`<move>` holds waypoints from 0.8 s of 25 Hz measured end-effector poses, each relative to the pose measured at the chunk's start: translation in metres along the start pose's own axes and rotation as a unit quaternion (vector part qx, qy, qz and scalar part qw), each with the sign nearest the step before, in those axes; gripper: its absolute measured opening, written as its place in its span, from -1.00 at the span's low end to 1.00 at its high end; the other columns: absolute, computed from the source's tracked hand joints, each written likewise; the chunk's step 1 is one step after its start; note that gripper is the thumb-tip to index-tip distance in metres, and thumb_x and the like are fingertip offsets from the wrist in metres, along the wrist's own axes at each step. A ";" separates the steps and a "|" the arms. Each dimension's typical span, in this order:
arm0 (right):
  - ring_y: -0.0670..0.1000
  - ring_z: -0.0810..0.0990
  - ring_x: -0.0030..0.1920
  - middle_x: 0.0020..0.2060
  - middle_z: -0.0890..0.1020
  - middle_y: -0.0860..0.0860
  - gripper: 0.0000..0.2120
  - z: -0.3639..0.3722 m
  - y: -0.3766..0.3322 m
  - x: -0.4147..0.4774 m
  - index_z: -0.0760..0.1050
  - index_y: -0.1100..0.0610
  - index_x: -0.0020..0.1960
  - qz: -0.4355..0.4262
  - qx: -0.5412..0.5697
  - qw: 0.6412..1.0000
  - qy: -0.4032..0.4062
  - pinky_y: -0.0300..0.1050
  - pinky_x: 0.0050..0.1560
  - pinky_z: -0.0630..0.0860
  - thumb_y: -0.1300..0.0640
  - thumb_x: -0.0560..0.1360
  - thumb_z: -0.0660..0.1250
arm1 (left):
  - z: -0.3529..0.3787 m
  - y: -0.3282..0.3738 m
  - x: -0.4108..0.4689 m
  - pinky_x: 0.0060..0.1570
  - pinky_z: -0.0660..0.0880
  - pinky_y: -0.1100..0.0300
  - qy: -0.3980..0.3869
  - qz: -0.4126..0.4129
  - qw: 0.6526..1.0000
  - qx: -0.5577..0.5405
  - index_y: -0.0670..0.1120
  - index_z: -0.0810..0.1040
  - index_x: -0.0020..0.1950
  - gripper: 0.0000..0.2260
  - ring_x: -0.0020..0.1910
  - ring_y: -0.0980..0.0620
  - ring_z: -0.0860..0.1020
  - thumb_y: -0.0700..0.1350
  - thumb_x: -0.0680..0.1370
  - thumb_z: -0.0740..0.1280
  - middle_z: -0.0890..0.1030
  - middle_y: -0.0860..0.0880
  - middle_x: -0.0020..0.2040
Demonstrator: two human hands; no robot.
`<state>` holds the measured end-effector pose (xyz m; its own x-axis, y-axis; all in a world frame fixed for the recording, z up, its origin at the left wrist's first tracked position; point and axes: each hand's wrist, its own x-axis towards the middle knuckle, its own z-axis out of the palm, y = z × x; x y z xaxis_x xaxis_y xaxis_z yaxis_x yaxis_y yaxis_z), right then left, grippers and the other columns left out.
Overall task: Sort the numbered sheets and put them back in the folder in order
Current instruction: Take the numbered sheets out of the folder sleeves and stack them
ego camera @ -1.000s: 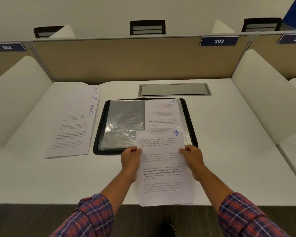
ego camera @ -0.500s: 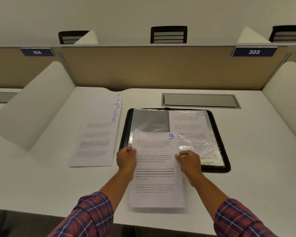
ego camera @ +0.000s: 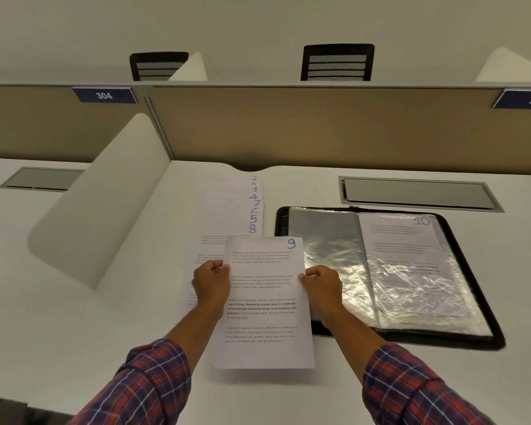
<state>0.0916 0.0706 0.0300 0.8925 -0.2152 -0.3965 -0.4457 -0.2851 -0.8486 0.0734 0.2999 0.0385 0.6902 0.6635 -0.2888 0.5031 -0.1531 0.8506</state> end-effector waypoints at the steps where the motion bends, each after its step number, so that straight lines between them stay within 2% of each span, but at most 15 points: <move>1: 0.03 0.70 -0.18 -0.17 0.71 0.03 -0.93 0.014 -0.005 0.002 0.62 0.16 -0.10 -0.002 -0.009 1.000 -0.004 -0.14 -0.26 0.57 0.20 0.56 0.44 | -0.008 -0.002 0.012 -0.30 0.51 0.24 0.002 -0.002 1.000 0.003 -0.05 0.65 0.05 -0.93 -0.17 0.06 0.62 -0.14 0.65 0.36 0.66 0.00 -0.05; 4: 0.06 0.70 -0.15 -0.16 0.70 0.02 -0.92 0.052 -0.018 0.006 0.63 0.16 -0.09 -0.010 -0.040 0.999 -0.014 -0.15 -0.25 0.61 0.22 0.58 0.40 | -0.027 -0.009 0.046 -0.18 0.55 0.18 0.017 -0.009 1.000 0.008 -0.04 0.63 0.06 -0.96 -0.16 0.04 0.61 -0.13 0.65 0.38 0.64 0.01 -0.05; 8: -0.07 0.64 -0.17 -0.14 0.66 -0.03 -0.94 0.089 -0.029 0.012 0.62 0.13 -0.06 -0.023 -0.082 0.996 -0.017 -0.27 -0.30 0.50 0.19 0.59 0.40 | -0.040 -0.016 0.085 -0.14 0.57 0.12 0.029 -0.014 0.999 0.030 -0.04 0.64 0.10 -0.94 -0.16 0.01 0.62 -0.11 0.65 0.39 0.61 0.05 -0.11; 11: -0.05 0.61 -0.17 -0.15 0.62 -0.04 -0.96 0.110 -0.035 0.018 0.59 0.15 -0.04 -0.023 -0.106 0.994 -0.015 -0.26 -0.27 0.52 0.20 0.59 0.40 | -0.044 -0.023 0.108 -0.05 0.64 0.04 0.031 -0.006 0.997 0.064 -0.09 0.67 0.13 -0.88 -0.10 -0.06 0.65 -0.10 0.64 0.39 0.67 -0.02 -0.04; 13: -0.11 0.55 -0.24 -0.20 0.58 -0.06 -0.95 0.119 -0.036 0.021 0.58 0.19 -0.03 -0.030 -0.131 0.991 -0.012 -0.32 -0.31 0.45 0.22 0.60 0.39 | -0.045 -0.026 0.120 0.02 0.68 -0.04 0.030 0.002 0.996 0.089 -0.10 0.68 0.16 -0.85 -0.08 -0.08 0.67 -0.09 0.64 0.39 0.70 -0.06 0.01; 16: -0.14 0.51 -0.28 -0.22 0.57 -0.04 -0.92 0.130 -0.036 0.026 0.57 0.22 -0.04 -0.037 -0.158 0.987 -0.016 -0.36 -0.37 0.36 0.22 0.61 0.38 | -0.045 -0.031 0.135 0.05 0.68 -0.08 0.024 0.010 0.994 0.111 -0.08 0.68 0.16 -0.85 -0.08 -0.09 0.67 -0.08 0.64 0.39 0.71 -0.05 0.03; 20: -0.13 0.52 -0.29 -0.23 0.59 -0.02 -0.88 0.135 -0.034 0.027 0.53 0.18 -0.09 -0.048 -0.178 0.983 -0.004 -0.34 -0.36 0.36 0.18 0.60 0.40 | -0.044 -0.036 0.143 0.16 0.64 -0.11 0.012 0.021 0.990 0.141 -0.08 0.66 0.23 -0.79 0.01 -0.09 0.67 -0.07 0.61 0.42 0.71 -0.05 0.10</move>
<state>0.1400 0.2004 0.0009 0.9316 -0.1636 -0.3245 -0.3537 -0.6129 -0.7066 0.1311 0.4322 -0.0138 0.7027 0.6691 -0.2418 0.6013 -0.3770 0.7045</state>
